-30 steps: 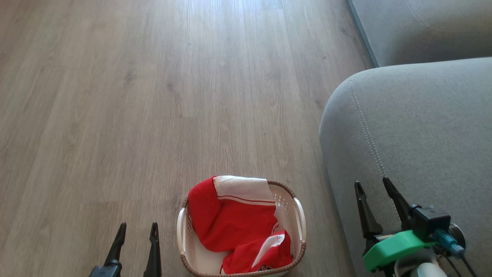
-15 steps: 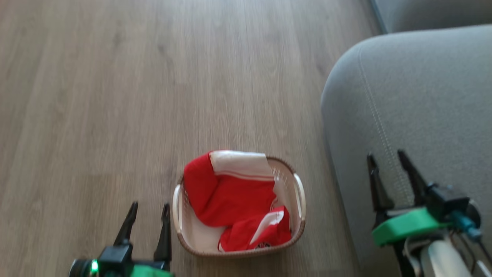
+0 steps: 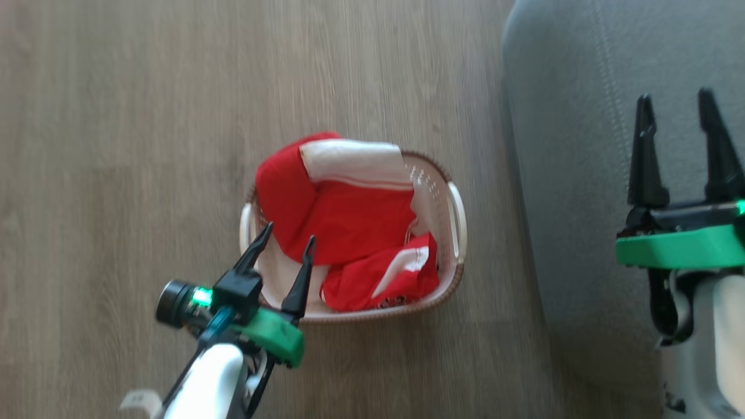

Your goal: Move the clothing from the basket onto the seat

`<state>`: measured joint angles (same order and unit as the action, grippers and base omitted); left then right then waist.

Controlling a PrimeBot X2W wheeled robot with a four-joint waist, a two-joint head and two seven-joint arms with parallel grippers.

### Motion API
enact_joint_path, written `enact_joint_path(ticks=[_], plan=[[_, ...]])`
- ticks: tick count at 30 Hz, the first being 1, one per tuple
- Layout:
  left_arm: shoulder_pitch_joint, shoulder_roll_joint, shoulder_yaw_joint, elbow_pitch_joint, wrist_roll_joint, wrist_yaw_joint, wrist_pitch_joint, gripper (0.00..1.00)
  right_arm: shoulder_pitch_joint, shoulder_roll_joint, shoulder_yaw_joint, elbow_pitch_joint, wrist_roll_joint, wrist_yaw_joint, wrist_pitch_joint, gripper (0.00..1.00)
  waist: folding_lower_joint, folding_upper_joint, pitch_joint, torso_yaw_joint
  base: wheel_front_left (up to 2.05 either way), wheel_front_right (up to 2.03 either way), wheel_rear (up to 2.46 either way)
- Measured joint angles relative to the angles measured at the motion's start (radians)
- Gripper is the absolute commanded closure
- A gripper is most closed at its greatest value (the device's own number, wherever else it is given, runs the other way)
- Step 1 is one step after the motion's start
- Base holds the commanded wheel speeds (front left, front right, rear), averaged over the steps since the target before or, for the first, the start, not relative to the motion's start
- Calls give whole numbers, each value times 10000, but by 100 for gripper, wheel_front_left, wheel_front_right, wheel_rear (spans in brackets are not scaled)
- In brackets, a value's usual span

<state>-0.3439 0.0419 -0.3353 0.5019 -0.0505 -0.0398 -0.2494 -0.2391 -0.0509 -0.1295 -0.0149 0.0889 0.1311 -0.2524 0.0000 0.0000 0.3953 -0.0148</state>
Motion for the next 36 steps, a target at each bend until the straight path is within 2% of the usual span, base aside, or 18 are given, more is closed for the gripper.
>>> enact_joint_path(ticks=[10,19,25,32,36], plan=[[-2350,-35,-2000,3392,-186,-754,23,0,-740,0,88,-984,10,0,-2,0,1,0,1891,-358,0,0,0],[-4475,-40,-3570,5183,-704,-842,418,0,-1311,-2,391,-1590,332,0,-29,0,2,0,3498,-822,0,0,0],[-4893,-38,-4207,5712,-1001,-846,644,0,-1689,-2,422,-1873,445,0,-31,0,2,0,4158,-1078,0,0,0],[-5388,-42,-4552,6445,-1327,-813,719,0,-1877,-2,625,-2357,431,0,-31,0,1,0,4607,-1382,0,0,0],[-5623,-36,-4573,6773,-1563,-575,719,0,-1876,-2,723,-2568,431,0,-31,0,1,0,4730,-1467,0,0,0]])
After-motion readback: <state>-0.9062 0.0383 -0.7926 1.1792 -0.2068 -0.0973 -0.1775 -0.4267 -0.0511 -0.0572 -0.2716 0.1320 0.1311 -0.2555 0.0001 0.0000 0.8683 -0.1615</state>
